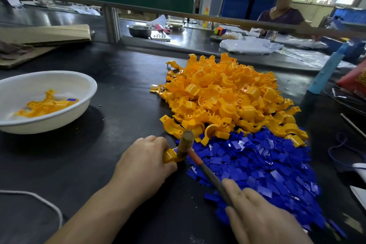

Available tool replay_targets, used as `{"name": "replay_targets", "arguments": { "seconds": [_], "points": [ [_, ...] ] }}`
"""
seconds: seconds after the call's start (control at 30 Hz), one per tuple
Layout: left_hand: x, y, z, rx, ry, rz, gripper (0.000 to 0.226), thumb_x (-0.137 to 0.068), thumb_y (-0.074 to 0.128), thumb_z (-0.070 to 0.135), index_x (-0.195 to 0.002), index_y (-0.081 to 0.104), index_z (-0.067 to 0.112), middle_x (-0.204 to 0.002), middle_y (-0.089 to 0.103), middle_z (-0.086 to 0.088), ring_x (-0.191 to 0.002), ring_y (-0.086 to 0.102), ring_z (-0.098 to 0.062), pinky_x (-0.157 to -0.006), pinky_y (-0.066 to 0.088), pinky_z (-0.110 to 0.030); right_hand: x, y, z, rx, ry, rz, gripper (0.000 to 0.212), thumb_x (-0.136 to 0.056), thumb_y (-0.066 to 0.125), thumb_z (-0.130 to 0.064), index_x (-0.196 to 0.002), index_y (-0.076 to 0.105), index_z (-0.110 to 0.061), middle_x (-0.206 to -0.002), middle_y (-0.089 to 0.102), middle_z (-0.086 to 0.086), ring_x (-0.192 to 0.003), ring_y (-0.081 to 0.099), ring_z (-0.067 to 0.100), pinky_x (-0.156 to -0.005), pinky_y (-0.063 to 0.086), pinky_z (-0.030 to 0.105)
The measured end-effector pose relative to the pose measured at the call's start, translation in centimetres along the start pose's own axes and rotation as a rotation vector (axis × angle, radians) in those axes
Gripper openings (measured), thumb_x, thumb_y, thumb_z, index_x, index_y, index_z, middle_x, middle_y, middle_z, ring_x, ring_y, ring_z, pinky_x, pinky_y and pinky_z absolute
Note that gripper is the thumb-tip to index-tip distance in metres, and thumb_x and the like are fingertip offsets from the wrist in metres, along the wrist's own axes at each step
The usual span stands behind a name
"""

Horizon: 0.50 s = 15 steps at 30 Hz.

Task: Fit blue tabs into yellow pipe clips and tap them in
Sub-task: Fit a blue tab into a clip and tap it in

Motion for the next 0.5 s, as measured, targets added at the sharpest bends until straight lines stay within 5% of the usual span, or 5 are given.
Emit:
{"name": "replay_targets", "arguments": {
  "seconds": [0.13,0.3,0.5],
  "points": [
    [0.1,0.0,0.0,0.003,0.0,0.005,0.033,-0.081,0.063,0.056,-0.106,0.055,0.035,-0.101,0.052,0.016,-0.095,0.048,-0.008,-0.077,0.048,-0.029,-0.7,0.3,0.8,0.0,0.063,-0.17,0.051,-0.099,0.026,-0.049,-0.141,-0.002,-0.051,-0.127,0.039,-0.017,-0.11,0.05,0.002,-0.088,0.043,0.016],
    [0.0,0.2,-0.2,-0.003,-0.007,-0.002,0.036,-0.081,0.062,0.057,-0.109,0.055,0.036,-0.103,0.052,0.016,-0.097,0.049,-0.009,-0.079,0.051,-0.03,-0.9,0.3,0.7,-0.001,0.056,-0.117,0.055,-0.098,0.026,-0.051,-0.142,-0.005,-0.05,-0.125,0.04,-0.016,-0.105,0.051,0.0,-0.087,0.044,0.014],
    [-0.1,0.1,-0.2,0.0,-0.01,-0.003,0.034,-0.081,0.062,0.057,-0.106,0.054,0.036,-0.099,0.051,0.016,-0.093,0.048,-0.007,-0.077,0.05,-0.029,-1.9,-0.6,1.0,-0.04,0.007,-0.127,0.045,-0.097,0.033,-0.049,-0.137,0.012,-0.05,-0.114,0.047,-0.017,-0.101,0.054,0.005,-0.087,0.046,0.022]
  ]
}}
Point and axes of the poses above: each hand's wrist, its own x-axis away from the middle knuckle, its own y-axis out of the palm, z = x × y, the point moved 9 cm from there along -x, towards the middle knuckle
